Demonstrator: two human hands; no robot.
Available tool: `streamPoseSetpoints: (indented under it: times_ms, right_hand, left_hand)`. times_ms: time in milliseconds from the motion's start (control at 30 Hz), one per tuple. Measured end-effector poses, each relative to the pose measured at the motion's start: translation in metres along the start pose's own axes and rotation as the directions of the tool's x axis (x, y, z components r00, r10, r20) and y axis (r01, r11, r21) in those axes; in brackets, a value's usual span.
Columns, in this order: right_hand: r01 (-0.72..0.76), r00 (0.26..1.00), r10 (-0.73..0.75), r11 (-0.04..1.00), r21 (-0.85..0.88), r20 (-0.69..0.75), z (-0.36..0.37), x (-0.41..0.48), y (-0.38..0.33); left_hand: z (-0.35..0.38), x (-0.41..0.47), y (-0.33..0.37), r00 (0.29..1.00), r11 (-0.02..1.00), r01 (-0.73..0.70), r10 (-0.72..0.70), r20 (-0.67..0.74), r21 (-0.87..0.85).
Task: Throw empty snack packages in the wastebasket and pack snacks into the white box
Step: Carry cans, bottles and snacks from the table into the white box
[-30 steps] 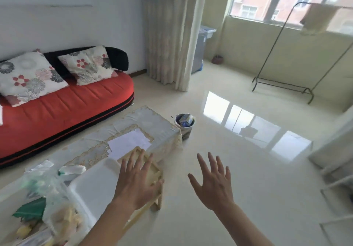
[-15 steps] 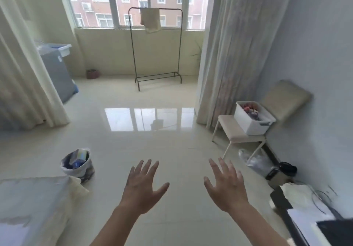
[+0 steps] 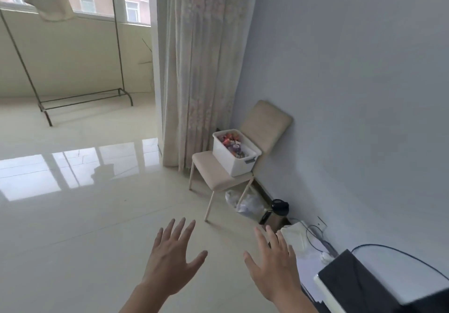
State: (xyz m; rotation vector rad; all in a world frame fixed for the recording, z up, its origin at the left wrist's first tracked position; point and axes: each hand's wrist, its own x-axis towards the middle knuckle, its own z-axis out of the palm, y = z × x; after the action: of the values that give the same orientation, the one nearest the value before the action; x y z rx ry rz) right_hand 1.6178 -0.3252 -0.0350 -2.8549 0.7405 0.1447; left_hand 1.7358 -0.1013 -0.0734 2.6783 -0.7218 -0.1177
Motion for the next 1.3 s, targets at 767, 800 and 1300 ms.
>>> streamPoseSetpoints:
  times_ms: [767,800,1300]
  right_hand:
    - [-0.113,0.993,0.119,0.976,0.187,-0.023,0.008,0.323,0.056]
    - [-0.106,0.993,0.113,0.975,0.197,-0.023,0.005,0.343,0.062]
    - [-0.028,1.000,0.030,0.971,0.236,-0.008,-0.019,0.581,0.118]
  left_hand:
    - [0.042,0.342,0.028,0.988,0.992,-0.108,0.099,0.121,0.072]
    - [0.042,0.360,0.033,0.989,0.992,-0.094,0.084,0.118,0.079]
    - [0.078,0.569,0.066,0.994,1.000,0.022,-0.023,0.104,0.006]
